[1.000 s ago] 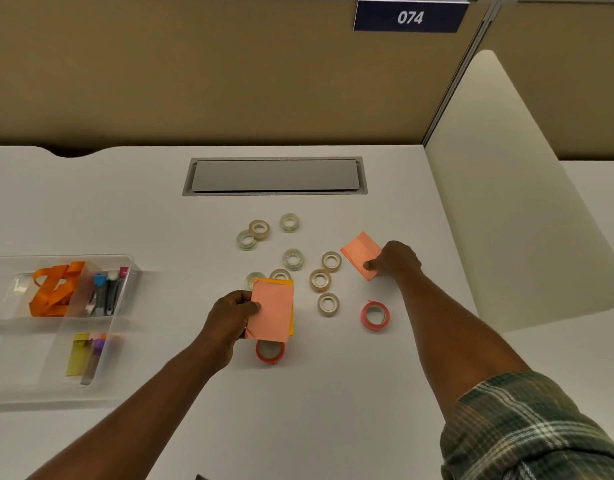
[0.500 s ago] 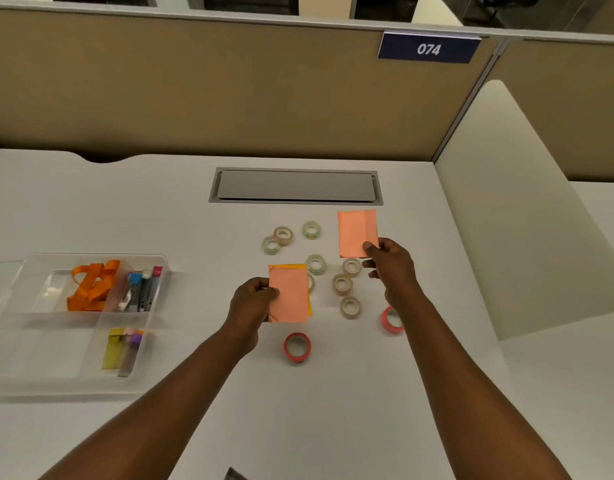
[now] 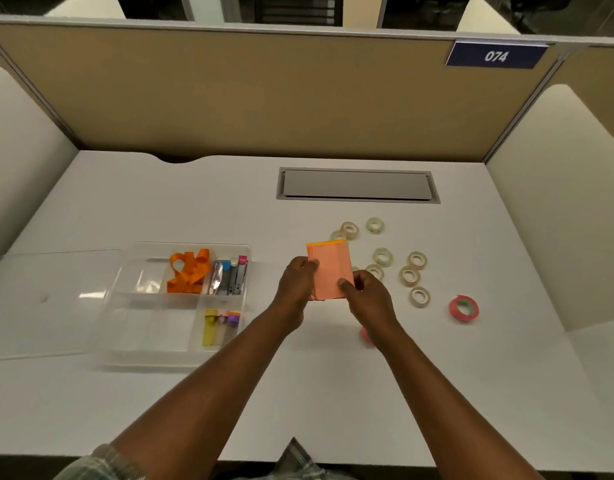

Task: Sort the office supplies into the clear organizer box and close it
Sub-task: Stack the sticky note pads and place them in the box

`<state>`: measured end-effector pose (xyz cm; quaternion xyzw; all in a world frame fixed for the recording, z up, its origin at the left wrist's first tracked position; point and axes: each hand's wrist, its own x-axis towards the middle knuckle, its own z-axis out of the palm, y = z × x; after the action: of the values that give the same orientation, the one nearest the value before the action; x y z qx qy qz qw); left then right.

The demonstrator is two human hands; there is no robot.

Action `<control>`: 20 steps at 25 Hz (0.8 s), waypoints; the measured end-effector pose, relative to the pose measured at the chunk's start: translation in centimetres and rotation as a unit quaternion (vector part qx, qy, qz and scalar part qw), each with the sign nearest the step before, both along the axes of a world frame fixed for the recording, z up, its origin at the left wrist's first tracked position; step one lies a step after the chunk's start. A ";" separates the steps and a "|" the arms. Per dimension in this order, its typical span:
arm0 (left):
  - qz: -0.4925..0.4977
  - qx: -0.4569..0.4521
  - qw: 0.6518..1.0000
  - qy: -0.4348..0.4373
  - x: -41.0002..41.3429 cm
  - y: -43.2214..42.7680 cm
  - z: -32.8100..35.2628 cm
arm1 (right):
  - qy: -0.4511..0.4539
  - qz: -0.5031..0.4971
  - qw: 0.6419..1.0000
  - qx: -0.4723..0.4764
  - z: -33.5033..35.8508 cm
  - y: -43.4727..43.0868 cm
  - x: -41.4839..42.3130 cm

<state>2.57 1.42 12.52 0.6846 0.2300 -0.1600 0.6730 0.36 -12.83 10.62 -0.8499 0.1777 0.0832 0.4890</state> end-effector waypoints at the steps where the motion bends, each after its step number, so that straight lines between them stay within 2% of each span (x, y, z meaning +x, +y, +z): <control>1: -0.032 0.043 0.998 -0.017 -0.3 0.9 -0.4 | -0.013 0.012 0.999 -0.033 -0.3 0.9 -0.5; 3: -0.079 0.110 0.990 -0.051 -1.3 2.9 -1.5 | -0.051 0.030 0.995 -0.076 -1.2 2.4 -1.7; 7: -0.114 0.197 0.970 -0.082 -4.0 5.4 -4.9 | -0.100 0.060 0.990 -0.078 -3.8 4.6 -4.7; 9: -0.141 0.245 0.956 -0.080 -5.2 6.0 -6.8 | -0.081 0.070 0.989 -0.102 -5.4 5.3 -6.1; 11: -0.178 0.277 0.943 -0.053 -6.2 6.1 -8.2 | -0.025 0.077 0.987 -0.139 -6.8 6.1 -7.1; 13: -0.200 0.286 0.937 -0.034 -7.0 6.3 -9.0 | 0.011 0.066 0.986 -0.155 -7.7 6.7 -7.6; 16: -0.189 0.262 0.945 -0.057 -6.3 6.7 -8.6 | 0.001 0.015 0.992 -0.128 -7.5 7.2 -6.9; 20: -0.148 0.238 0.954 -0.103 -3.3 9.1 -6.5 | 0.000 -0.054 0.998 -0.042 -5.0 8.6 -4.2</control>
<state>-0.75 10.55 6.03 0.8643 0.0864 -0.1269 0.4790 -3.84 -4.23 5.64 -0.8591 0.2264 0.0489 0.4564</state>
